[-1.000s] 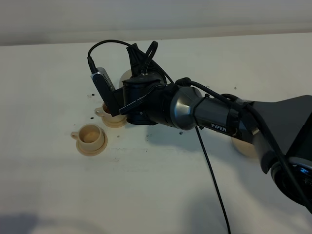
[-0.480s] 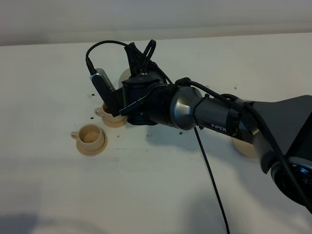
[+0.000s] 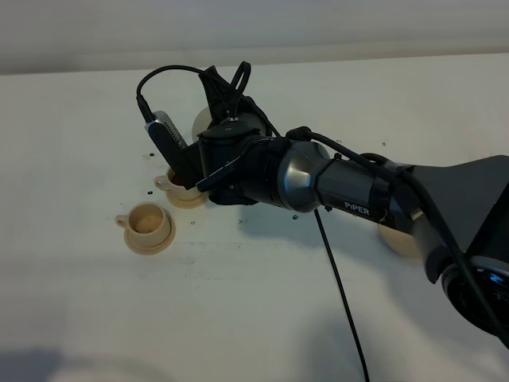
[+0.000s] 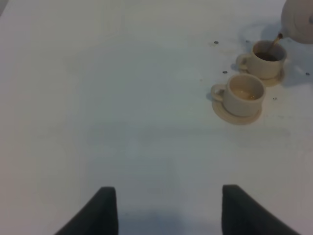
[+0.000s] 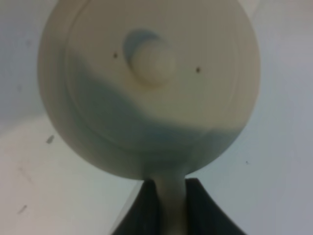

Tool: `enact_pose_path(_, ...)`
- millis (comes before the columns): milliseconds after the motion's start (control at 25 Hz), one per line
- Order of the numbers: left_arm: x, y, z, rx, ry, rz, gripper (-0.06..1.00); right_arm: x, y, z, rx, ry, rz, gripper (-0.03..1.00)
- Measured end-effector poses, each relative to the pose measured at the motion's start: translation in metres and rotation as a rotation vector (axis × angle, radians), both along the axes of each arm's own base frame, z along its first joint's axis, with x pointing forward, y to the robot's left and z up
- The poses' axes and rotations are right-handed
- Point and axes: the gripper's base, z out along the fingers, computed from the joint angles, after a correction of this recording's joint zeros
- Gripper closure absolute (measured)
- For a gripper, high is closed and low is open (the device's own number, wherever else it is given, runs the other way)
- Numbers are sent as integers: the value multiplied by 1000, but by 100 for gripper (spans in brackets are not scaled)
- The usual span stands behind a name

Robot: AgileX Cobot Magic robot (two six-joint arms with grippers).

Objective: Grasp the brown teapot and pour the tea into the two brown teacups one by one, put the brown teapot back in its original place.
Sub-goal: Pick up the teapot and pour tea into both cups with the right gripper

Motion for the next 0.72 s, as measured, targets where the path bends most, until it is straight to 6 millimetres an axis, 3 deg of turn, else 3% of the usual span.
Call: enact_pose_path(720, 0, 0, 0, 0, 0, 0, 47, -2, 0, -3, 8, 40, -10, 85)
